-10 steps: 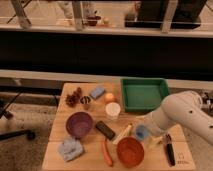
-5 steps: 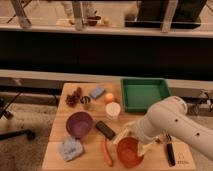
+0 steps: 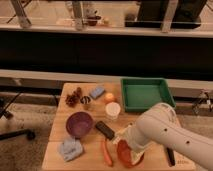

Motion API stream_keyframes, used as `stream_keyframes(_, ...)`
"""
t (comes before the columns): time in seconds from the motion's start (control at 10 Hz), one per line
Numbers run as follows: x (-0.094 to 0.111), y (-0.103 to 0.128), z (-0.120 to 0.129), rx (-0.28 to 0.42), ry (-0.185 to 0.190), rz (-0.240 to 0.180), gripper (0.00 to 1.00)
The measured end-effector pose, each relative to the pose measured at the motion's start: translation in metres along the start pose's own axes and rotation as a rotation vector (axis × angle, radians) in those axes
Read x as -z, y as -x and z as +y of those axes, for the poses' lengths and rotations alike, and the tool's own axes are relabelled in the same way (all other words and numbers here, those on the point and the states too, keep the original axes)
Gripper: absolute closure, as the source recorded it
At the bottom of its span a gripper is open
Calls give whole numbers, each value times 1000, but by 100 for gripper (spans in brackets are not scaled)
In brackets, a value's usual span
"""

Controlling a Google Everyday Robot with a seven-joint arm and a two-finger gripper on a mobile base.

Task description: Wipe tray with towel

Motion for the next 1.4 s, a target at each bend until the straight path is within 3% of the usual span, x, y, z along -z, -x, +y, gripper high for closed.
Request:
stream_keyframes(0.8,-36,54,-9,110,17,-37,20)
stream_keyframes(1.4,-72,109,-25,202,71,-83,20)
